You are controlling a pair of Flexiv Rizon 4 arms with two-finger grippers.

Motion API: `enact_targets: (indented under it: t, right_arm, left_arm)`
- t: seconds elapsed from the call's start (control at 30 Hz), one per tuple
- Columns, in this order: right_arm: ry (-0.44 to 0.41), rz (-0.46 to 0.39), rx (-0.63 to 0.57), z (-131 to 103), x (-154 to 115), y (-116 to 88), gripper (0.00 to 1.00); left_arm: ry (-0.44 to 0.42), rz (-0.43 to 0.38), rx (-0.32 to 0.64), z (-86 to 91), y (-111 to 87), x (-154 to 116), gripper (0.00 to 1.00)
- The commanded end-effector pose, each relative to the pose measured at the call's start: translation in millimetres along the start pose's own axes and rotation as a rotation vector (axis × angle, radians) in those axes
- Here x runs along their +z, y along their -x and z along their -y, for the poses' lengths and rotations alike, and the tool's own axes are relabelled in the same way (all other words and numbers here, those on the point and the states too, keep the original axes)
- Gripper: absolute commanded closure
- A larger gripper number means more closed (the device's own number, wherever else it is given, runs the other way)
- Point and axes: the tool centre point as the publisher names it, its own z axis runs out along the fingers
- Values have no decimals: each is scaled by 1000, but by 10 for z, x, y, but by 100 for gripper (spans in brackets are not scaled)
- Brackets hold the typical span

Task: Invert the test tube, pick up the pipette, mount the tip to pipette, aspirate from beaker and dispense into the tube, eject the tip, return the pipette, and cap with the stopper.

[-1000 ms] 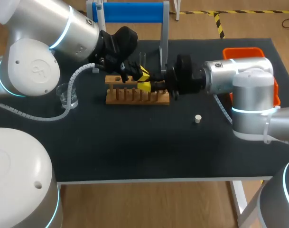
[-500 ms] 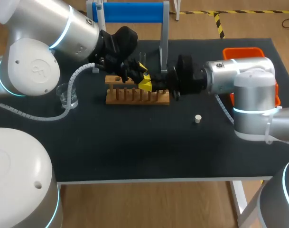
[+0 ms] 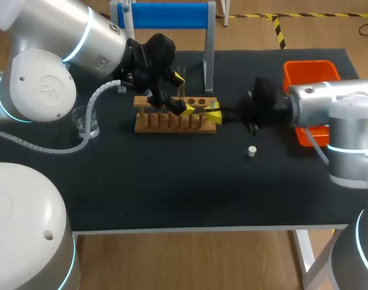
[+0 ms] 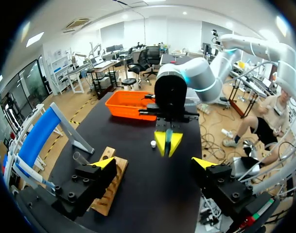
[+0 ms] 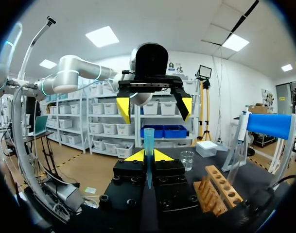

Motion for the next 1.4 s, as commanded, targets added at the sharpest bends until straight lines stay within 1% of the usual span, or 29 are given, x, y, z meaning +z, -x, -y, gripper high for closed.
enact_targets:
  t: [0.03, 0.3, 0.6, 0.8, 0.93, 1.1, 1.4]
  right_arm:
    - [1, 18, 2, 12, -495, -192, 100]
    - [6, 36, 6, 138, -904, -293, 100]
    - [16, 38, 28, 285, -1138, -304, 100]
    - [1, 45, 36, 358, -1191, -303, 100]
    - [-17, 56, 38, 387, -1179, -295, 100]
    - [-31, 62, 45, 396, -1141, -278, 100]
    - [-31, 62, 45, 396, -1141, -278, 100]
  left_arm:
    - [4, 0, -1, 7, -2, -3, 0]
    - [4, 0, -1, 7, -2, -3, 0]
    - [4, 0, -1, 7, -2, -3, 0]
    - [4, 0, -1, 7, -2, -3, 0]
    - [4, 0, -1, 7, -2, -3, 0]
    - [4, 0, -1, 7, -2, -3, 0]
    - [4, 0, -1, 7, -2, -3, 0]
